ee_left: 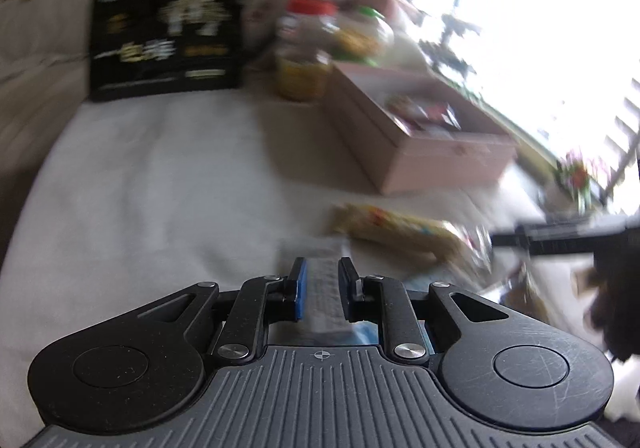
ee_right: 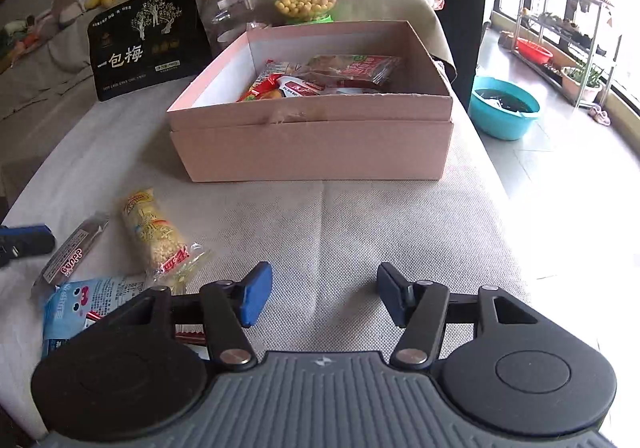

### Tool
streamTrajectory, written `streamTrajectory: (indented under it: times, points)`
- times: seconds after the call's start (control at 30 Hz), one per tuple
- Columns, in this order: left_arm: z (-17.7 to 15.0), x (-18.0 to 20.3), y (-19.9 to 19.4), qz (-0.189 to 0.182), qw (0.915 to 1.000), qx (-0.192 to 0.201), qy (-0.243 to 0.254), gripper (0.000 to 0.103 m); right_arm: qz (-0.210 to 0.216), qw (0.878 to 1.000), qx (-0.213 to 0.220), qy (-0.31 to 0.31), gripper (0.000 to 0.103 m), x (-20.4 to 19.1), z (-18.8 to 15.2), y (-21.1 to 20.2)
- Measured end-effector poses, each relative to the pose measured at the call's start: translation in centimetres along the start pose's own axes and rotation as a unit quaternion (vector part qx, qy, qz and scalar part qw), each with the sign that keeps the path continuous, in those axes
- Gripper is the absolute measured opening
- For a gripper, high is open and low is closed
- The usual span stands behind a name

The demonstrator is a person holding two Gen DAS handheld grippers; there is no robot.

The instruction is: Organize snacks

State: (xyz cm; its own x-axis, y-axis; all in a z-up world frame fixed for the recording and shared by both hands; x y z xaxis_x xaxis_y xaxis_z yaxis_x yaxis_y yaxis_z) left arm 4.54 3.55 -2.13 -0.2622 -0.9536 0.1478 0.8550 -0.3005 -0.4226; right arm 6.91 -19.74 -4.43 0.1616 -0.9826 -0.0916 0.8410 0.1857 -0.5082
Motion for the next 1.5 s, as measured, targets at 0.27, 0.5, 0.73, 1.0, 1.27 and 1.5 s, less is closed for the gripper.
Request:
streamTrajectory:
  times: [0.27, 0.5, 0.73, 1.0, 1.27, 1.5]
  points:
    - [-1.6, 1.9, 1.2, 0.04, 0.9901, -0.022, 0.132, 0.03, -0.049, 0.997, 0.038, -0.047, 0.089, 0.2, -0.7, 0.2]
    - [-1.1, -1.7, 1.8, 0.081, 0.9909, -0.026, 0.105, 0.045, -0.046, 0.998, 0.049, -0.02, 0.093, 1.0, -0.9, 0.2]
    - [-1.1, -2.4, 2.5, 0.04, 0.9971, -0.042, 0.049, 0.054, -0.044, 0.997, 0.053, -0.017, 0.094, 0.9, -1.0, 0.2]
    - [-0.9, -2.8, 3.3, 0.052, 0.9973, -0.032, 0.042, 0.054, -0.04, 0.998, 0.049, -0.021, 0.097, 0.6, -1.0, 0.4]
    - [-0.8, -3.2, 3.3, 0.042, 0.9985, -0.026, 0.021, 0.053, -0.008, 0.999, 0.018, -0.031, 0.103, 0.5, -1.1, 0.8]
    - [-1.1, -3.4, 2.8, 0.038, 0.9991, 0.006, 0.018, 0.05, 0.06, 0.997, 0.003, -0.052, 0.097, -1.8, 1.3, 0.5]
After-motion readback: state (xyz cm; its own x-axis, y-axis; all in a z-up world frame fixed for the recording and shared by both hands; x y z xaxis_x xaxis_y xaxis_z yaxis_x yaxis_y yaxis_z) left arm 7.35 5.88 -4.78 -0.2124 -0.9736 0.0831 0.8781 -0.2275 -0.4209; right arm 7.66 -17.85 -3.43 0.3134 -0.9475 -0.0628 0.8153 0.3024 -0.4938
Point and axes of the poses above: each gripper's, at about its wrist camera, not at the fingertips, and y roughly the way its jaws point, x to its right, z to its top, the point moved 10 cm from there along y, roughly the way its jaws point, and after that the axes turned 15 degrees about x, right-handed, at the moved point
